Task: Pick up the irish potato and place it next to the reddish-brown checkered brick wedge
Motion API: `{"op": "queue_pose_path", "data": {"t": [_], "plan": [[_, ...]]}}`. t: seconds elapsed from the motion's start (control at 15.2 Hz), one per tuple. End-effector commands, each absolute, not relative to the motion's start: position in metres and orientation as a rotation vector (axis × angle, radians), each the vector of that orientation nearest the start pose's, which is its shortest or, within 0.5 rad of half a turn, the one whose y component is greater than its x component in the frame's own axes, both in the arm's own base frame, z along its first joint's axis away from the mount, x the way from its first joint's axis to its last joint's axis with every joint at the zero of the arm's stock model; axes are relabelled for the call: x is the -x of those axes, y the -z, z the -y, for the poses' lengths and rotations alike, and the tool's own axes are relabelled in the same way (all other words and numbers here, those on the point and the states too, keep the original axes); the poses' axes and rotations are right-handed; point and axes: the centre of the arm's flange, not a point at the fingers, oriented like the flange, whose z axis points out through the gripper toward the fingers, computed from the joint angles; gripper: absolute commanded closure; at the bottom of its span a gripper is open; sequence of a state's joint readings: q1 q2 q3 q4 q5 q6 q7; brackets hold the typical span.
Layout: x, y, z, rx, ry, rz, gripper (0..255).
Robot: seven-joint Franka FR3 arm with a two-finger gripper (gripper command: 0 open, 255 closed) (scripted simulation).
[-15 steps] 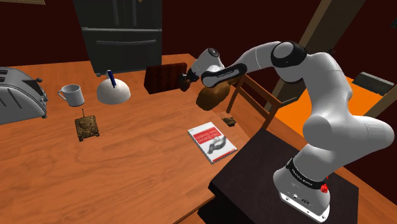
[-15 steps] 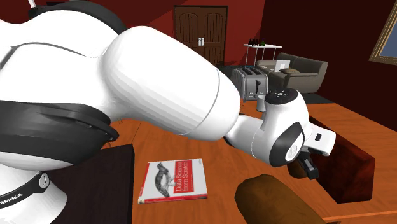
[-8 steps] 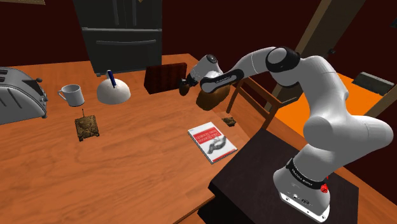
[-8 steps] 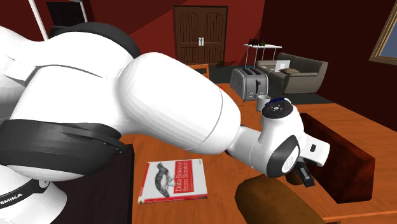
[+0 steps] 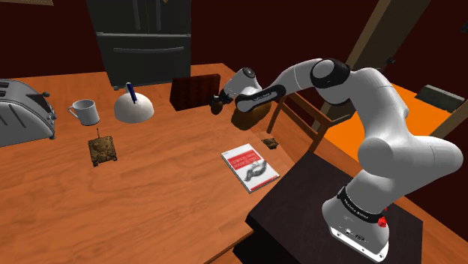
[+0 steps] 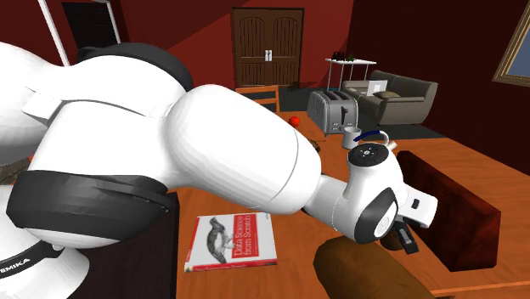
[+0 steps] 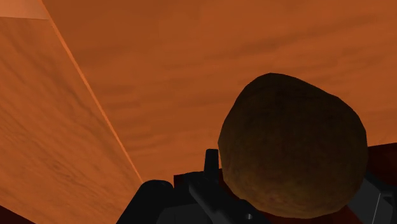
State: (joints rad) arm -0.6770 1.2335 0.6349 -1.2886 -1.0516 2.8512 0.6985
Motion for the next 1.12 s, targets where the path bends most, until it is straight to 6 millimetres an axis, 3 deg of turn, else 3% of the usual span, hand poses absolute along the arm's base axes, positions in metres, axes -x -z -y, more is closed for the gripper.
{"op": "queue_pose_path", "data": {"t": [0.0,0.07,0.13,0.46,0.73,1.06], "plan": [[-0.744,-0.128,0.138,2.856,0.867,-0.484,255],[-0.744,-0.128,0.138,2.856,0.867,-0.484,255],[-0.745,-0.129,0.137,2.856,0.867,-0.484,0],[-0.744,-0.128,0.138,2.856,0.867,-0.484,0],[-0.716,-0.17,0.139,2.856,0.867,-0.484,0],[-0.716,-0.17,0.139,2.856,0.867,-0.484,0]]}}
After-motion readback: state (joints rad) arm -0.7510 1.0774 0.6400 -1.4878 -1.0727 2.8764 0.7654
